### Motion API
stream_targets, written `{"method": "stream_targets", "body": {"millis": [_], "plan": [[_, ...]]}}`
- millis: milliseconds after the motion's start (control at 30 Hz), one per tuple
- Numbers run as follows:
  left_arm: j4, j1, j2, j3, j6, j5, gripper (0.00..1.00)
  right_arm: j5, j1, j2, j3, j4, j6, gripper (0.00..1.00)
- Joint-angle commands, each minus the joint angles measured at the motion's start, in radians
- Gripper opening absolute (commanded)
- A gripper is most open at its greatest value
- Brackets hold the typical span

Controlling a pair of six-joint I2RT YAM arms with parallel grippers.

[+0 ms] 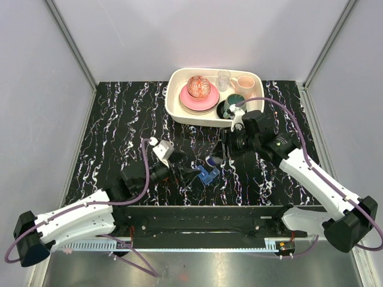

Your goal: Sort the pills into containers

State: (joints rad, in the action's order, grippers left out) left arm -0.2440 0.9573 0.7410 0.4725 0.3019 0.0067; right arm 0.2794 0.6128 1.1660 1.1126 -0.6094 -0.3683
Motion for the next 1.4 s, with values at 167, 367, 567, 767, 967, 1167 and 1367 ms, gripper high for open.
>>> {"method": "stream_targets", "body": {"millis": [167,367,567,767,967,1167,1367], "plan": [[-0.066,0.098,0.106,0.090,-0.196,0.062,0.99,0.394,-0.002,-0.039,0.033,-0.033,-0.030,0.00],[-0.084,0.144,0.221,0.153,-0.215,0.016,0.99,0.484,-0.002,-0.051,0.001,0.022,-0.070,0.00],[-0.121,0.155,0.273,0.179,-0.202,-0.004,0.91,0.533,-0.001,-0.057,-0.030,0.071,-0.112,0.00],[-0.149,0.158,0.293,0.186,-0.185,-0.004,0.82,0.540,-0.001,-0.060,-0.046,0.083,-0.118,0.00],[-0.109,0.161,0.327,0.224,-0.164,0.010,0.00,0.535,-0.002,-0.072,-0.048,0.091,-0.120,0.10],[-0.182,0.162,0.310,0.173,-0.083,-0.002,0.00,0.456,-0.001,-0.130,-0.043,0.131,-0.158,0.70],[-0.279,0.166,0.252,0.091,0.101,-0.131,0.00,0.285,-0.002,-0.235,-0.117,0.331,-0.279,0.76]]}}
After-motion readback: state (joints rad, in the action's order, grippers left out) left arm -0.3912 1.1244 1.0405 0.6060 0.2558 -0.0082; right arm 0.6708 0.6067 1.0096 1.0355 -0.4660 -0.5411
